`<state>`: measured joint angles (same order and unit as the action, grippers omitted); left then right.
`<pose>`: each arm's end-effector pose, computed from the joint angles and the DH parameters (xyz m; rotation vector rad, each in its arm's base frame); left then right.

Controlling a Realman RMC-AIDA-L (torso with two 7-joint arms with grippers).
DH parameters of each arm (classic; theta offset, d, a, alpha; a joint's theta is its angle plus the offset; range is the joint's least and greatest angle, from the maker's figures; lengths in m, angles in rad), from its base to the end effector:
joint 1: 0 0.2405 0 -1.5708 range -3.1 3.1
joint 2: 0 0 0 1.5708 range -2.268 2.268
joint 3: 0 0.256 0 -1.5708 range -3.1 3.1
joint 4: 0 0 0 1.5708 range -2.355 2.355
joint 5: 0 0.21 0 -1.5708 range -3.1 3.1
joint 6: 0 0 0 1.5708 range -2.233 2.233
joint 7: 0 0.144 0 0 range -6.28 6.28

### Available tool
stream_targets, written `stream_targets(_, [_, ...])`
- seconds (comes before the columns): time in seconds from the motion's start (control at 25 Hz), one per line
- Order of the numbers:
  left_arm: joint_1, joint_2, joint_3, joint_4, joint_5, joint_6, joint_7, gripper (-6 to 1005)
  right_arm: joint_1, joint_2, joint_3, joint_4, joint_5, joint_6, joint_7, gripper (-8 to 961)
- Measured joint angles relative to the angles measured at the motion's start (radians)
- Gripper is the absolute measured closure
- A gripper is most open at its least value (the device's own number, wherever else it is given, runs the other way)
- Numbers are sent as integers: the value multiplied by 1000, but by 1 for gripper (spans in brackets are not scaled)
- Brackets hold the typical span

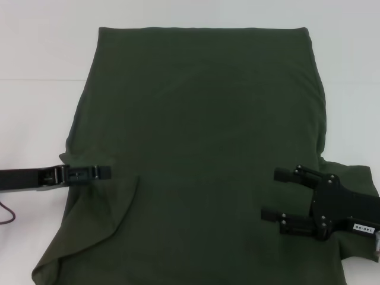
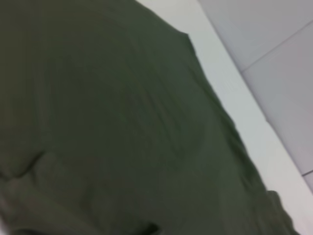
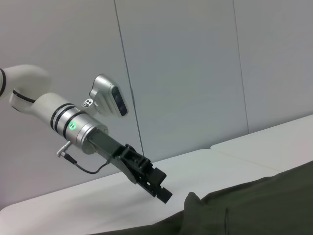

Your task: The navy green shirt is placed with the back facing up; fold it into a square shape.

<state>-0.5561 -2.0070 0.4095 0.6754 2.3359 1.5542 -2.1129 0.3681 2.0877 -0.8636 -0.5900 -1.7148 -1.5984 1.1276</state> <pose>-0.3141 0.3331 0.0442 -2.2883 -1.6723 -0.5833 0.2751 0.2847 -0.0154 -2.6582 0.4643 0.9081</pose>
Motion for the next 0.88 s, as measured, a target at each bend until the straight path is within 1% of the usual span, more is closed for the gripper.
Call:
stream_targets(0.12, [-1, -5, 4, -16, 15, -40, -10, 104, -2, 0, 0, -2, 0, -1, 0, 38])
stream_targets(0.16, [-2, -10, 7, -24, 17, -58, -17, 69, -1, 0, 0, -2, 0, -1, 0, 38])
stream_targets(0.36, [-6, -34, 15, -56, 19, -135, -59, 47, -3, 0, 0, -2, 0, -1, 0, 38])
stream_targets(0.56, [-6, -50, 53, -60, 20, -188, -86, 47, -5, 0, 0, -5, 0, 0, 0, 38])
stream_targets(0.76, [-12, -65, 63, -63, 20, -217, -88, 47, -4, 0, 1, -5, 0, 0, 0, 38])
stream_targets(0.88, [-16, -67, 65, -70, 20, -226, -83, 47, -4, 0, 3, -5, 0, 0, 0, 37])
